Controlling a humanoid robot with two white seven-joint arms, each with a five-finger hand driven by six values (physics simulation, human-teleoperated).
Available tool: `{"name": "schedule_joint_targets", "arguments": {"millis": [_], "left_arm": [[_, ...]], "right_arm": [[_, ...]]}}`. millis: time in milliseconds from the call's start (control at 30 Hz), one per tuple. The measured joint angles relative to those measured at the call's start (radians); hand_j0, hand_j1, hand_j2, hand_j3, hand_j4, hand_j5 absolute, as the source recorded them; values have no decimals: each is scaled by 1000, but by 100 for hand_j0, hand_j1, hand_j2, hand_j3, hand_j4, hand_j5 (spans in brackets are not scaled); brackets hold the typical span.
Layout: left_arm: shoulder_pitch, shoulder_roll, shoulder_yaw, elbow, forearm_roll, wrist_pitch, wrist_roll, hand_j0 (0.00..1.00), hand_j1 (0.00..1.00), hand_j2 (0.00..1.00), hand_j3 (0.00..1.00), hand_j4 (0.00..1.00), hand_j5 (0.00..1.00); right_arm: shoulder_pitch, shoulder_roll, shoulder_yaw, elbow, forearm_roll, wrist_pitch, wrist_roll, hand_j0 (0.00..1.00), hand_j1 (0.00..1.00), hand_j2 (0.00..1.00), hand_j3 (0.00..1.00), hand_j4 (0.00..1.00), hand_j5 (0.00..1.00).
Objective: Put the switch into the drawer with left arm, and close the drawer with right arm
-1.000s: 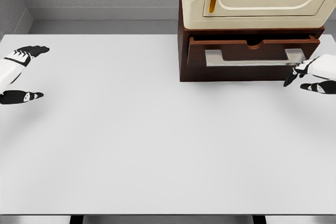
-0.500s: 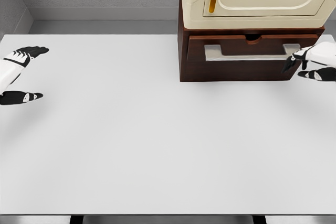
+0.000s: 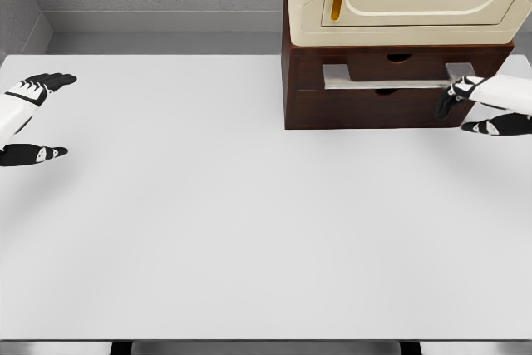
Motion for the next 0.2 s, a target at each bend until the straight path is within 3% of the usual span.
{"name": "schedule_joint_targets", "arguments": {"millis": [100, 200], "left_arm": [[0, 0, -1, -1, 0, 0, 0, 100, 100, 100, 100, 100, 100], [0, -1, -1, -1, -1, 0, 0, 100, 100, 100, 100, 100, 100]], "right_arm": [[21, -24, -15, 5, 28, -7, -20, 64, 64, 64, 64, 64, 64], [133, -48, -103, 8, 31, -8, -29, 64, 64, 64, 64, 64, 64]]}}
